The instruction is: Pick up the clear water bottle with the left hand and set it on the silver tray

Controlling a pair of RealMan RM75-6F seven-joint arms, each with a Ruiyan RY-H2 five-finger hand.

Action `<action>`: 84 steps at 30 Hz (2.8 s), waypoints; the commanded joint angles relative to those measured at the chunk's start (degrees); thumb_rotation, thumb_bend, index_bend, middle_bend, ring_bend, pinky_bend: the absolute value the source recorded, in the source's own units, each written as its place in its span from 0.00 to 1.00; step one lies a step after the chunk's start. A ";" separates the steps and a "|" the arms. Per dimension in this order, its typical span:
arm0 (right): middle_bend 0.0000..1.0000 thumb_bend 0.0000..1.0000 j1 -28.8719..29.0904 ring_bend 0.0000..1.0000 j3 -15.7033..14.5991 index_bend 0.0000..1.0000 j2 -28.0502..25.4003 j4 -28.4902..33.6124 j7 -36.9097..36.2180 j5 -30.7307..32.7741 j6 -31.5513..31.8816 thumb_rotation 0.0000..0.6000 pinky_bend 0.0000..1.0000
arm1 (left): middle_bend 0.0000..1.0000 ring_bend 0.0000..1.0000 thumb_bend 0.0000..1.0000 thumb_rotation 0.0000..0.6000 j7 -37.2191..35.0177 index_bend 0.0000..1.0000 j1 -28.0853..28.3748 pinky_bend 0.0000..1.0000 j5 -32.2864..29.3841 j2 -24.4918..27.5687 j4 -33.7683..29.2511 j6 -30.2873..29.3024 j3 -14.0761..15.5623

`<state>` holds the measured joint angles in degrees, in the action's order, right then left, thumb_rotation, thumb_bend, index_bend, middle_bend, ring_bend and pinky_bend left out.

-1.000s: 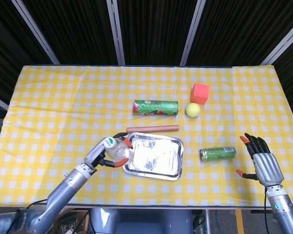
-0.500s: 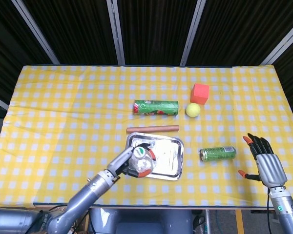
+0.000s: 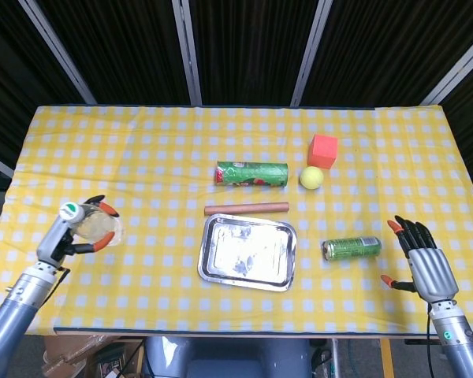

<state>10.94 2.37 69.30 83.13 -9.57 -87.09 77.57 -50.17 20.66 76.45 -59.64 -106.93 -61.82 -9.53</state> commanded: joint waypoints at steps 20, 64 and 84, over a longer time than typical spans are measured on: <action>0.00 0.05 0.24 0.00 0.52 0.01 -0.43 -1.98 -4.15 1.18 -0.97 1.00 0.00 | 0.56 0.08 0.46 1.00 32.23 0.64 19.43 0.02 -18.06 -35.05 5.67 8.54 -8.24; 0.00 0.05 0.40 0.00 0.39 0.01 -0.61 -2.21 -5.18 0.92 -1.25 1.00 0.00 | 0.13 0.00 0.07 1.00 26.95 0.10 20.57 0.00 -9.50 -44.98 18.83 15.82 -3.46; 0.00 0.05 -0.15 0.00 0.92 0.01 -0.78 -1.59 -3.08 1.25 0.35 1.00 0.00 | 0.20 0.00 0.27 1.00 42.63 0.19 -8.79 0.00 0.87 -17.42 28.98 -30.74 -0.01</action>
<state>10.90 3.15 68.46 81.63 -13.08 -86.05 77.72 -18.21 19.53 78.26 -79.23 -90.72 -82.10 -8.47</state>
